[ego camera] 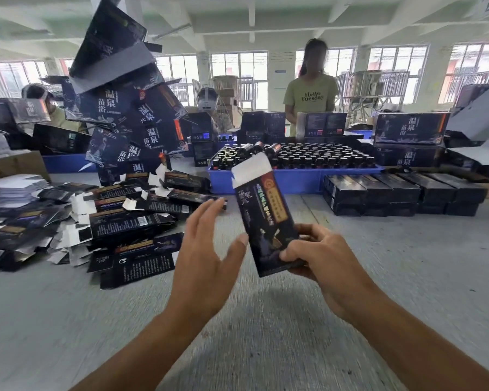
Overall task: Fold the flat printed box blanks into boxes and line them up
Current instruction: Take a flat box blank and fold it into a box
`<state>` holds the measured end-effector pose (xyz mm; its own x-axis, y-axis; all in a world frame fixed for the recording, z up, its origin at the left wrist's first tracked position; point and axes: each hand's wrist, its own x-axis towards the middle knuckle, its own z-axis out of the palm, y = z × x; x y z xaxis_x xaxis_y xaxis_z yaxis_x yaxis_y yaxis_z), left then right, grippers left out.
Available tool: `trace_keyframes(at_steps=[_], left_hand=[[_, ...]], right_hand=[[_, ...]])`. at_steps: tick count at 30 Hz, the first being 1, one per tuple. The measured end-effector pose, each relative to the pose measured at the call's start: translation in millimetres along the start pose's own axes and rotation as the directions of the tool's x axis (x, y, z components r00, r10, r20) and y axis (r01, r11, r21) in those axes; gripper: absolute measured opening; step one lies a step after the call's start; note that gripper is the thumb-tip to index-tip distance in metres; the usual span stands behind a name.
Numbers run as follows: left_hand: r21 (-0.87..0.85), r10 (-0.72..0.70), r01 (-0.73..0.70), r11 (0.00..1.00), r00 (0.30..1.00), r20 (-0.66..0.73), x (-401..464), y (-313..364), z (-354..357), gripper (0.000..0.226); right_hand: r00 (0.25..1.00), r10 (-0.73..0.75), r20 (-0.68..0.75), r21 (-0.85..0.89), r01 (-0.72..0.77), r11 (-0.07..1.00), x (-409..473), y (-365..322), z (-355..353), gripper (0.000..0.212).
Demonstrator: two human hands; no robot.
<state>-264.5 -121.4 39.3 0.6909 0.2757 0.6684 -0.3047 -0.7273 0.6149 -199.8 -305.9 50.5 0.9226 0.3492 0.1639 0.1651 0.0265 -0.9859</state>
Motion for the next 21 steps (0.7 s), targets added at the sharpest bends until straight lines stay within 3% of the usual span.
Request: trace_keyframes(at_steps=[3, 6, 8, 13, 17, 21], left_hand=[[-0.399, -0.285, 0.314, 0.862, 0.949, 0.132, 7, 0, -3, 0.077], [-0.562, -0.310, 0.348, 0.750, 0.936, 0.165, 11, -1, -2, 0.058], [-0.583, -0.283, 0.307, 0.752, 0.950, 0.134, 10, -2, -3, 0.057], [-0.496, -0.148, 0.211, 0.842, 0.975, 0.165, 1, -2, -2, 0.059], [-0.410, -0.024, 0.105, 0.906, 0.980, 0.200, -1, 2, -1, 0.060], [-0.414, -0.042, 0.132, 0.901, 0.975, 0.218, -2, -3, 0, 0.048]], right_hand=[[0.992, 0.048, 0.118, -0.038, -0.044, 0.998, 1, 6, 3, 0.053], [0.981, 0.075, 0.176, -0.145, -0.049, 0.988, 1, 8, 5, 0.052], [0.986, 0.052, 0.160, -0.150, -0.028, 0.988, 0, 7, 5, 0.045], [0.979, -0.203, -0.030, -0.092, 0.200, 0.976, -1, -4, 2, 0.033], [0.948, -0.318, -0.003, -0.030, 0.318, 0.948, -4, -11, 3, 0.034], [0.934, -0.357, 0.037, -0.100, 0.358, 0.928, -7, -12, 4, 0.038]])
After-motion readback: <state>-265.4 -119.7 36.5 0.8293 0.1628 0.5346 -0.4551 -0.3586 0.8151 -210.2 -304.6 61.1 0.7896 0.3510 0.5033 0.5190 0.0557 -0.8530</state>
